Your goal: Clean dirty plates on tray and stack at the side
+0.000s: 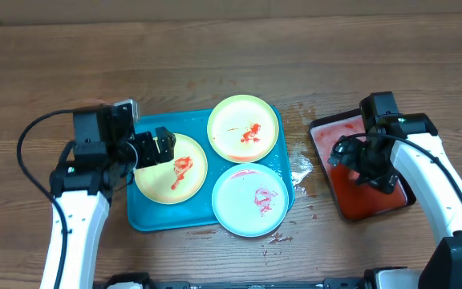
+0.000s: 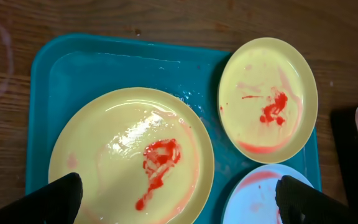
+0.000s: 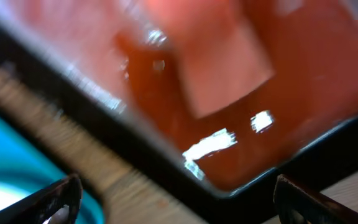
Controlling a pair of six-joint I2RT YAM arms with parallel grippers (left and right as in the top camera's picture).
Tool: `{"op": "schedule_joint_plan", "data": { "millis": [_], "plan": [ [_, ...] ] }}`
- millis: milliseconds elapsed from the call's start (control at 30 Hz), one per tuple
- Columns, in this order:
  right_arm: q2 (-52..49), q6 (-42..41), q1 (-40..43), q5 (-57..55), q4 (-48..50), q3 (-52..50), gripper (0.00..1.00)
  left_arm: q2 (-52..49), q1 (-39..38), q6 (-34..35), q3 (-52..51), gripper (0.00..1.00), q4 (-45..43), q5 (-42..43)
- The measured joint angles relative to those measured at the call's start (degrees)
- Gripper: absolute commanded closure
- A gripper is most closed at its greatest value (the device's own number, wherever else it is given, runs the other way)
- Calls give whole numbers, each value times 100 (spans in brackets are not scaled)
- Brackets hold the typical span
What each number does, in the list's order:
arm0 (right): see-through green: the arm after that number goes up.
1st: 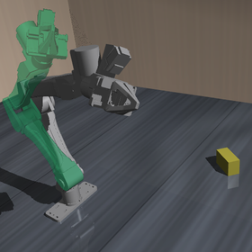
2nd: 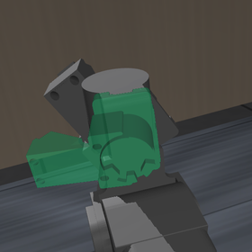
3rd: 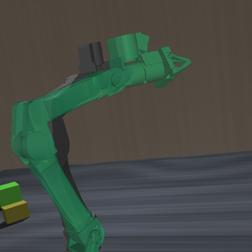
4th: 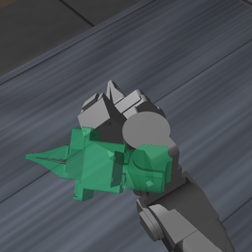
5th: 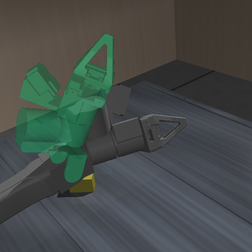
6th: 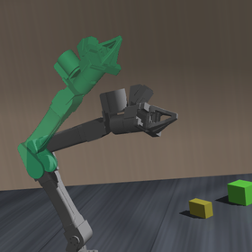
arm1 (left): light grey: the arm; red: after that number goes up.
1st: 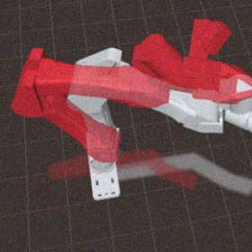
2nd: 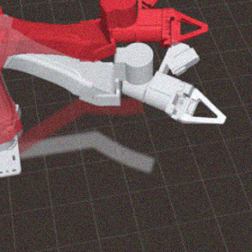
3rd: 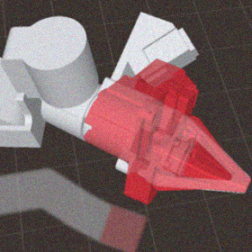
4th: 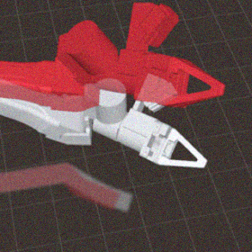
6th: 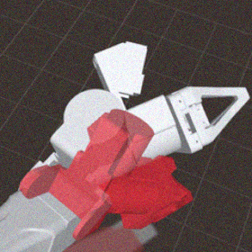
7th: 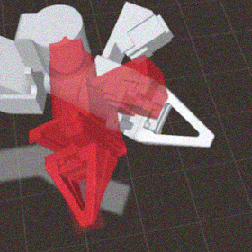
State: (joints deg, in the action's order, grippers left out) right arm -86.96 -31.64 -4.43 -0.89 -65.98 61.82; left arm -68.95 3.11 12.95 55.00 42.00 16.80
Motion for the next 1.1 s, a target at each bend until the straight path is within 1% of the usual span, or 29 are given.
{"op": "schedule_joint_plan", "data": {
  "millis": [100,200,267,367,433,533,600,633,700,767,833,933,1100],
  "plan": [
    [0,105,0,-422,450,0,0,-164,0,0,2,0,-7,13],
    [0,389,0,-466,1005,0,1,-247,0,0,2,0,-42,13],
    [0,586,0,-466,1248,0,11,-260,0,0,2,0,-44,15],
    [-46,713,7,-483,1322,0,12,-260,0,0,2,0,-44,15],
    [-184,765,20,-496,1224,2,22,-260,0,0,2,0,-42,15],
    [-560,769,33,-514,1102,2,25,-260,0,0,2,0,-44,15],
    [-815,793,31,-514,1108,2,35,-260,0,0,2,0,-61,13],
    [-907,804,31,-511,1115,2,38,-260,0,0,2,0,-83,13],
    [-1086,802,31,-516,1147,2,41,-260,0,0,2,0,-125,15],
    [-1281,787,31,-516,1185,2,48,-260,0,0,4,0,-131,13],
    [-1377,798,31,-533,1209,2,51,-260,0,0,2,0,-133,15],
    [-1497,796,31,-579,1274,2,67,-260,0,0,4,0,-144,13],
    [-1513,800,33,-601,1357,2,86,-260,0,0,4,1,-155,13]
  ]
}}
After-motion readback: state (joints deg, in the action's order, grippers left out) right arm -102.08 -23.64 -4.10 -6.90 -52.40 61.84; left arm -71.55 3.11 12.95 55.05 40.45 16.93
